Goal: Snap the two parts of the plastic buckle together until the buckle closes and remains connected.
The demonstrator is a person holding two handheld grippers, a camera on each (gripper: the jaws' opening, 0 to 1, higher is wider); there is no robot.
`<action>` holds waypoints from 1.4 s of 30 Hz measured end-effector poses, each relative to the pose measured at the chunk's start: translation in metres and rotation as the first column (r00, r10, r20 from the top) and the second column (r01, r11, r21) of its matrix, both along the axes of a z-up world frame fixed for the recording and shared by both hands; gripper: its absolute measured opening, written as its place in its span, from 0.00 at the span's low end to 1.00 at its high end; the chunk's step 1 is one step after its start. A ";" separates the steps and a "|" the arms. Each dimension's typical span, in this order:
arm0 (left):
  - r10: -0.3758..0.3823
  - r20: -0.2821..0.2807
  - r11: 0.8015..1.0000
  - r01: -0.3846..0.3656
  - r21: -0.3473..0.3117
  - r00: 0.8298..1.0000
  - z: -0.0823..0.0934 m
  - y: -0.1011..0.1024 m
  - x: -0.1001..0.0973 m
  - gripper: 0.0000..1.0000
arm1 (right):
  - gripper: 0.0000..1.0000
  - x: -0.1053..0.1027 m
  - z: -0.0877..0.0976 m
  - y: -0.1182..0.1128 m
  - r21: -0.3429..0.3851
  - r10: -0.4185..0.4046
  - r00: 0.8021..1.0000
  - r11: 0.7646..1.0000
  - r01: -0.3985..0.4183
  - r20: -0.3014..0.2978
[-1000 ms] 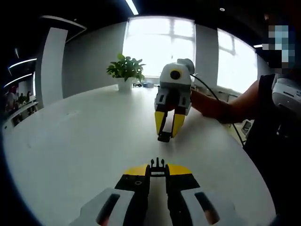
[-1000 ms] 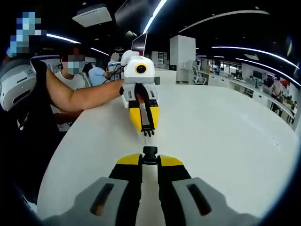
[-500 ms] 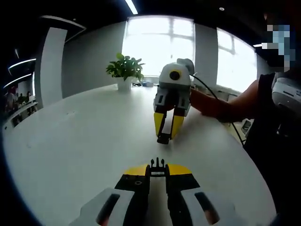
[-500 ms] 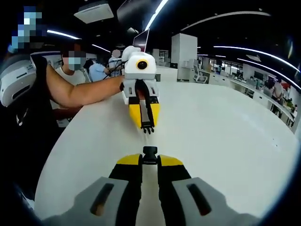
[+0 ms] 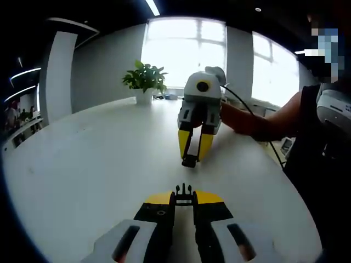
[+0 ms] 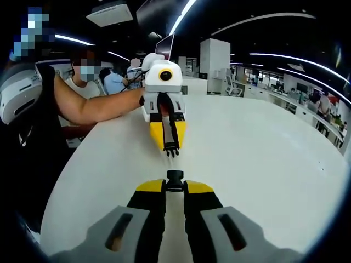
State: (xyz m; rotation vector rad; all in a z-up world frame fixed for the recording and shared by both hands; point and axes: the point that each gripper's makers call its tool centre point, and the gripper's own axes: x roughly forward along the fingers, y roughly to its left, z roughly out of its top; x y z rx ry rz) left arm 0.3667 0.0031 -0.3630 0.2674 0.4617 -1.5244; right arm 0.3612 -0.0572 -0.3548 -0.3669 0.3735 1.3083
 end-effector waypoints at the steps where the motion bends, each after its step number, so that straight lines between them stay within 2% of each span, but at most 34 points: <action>1: 0.000 0.000 1.000 0.000 0.000 1.000 0.000 0.000 0.000 0.11 | 0.11 0.000 0.000 0.000 -0.001 -0.001 1.000 1.000 0.001 0.001; 42: -0.012 -0.010 1.000 0.012 -0.002 1.000 0.000 -0.002 -0.003 0.11 | 0.11 -0.001 0.000 0.002 -0.001 0.006 1.000 1.000 -0.006 0.002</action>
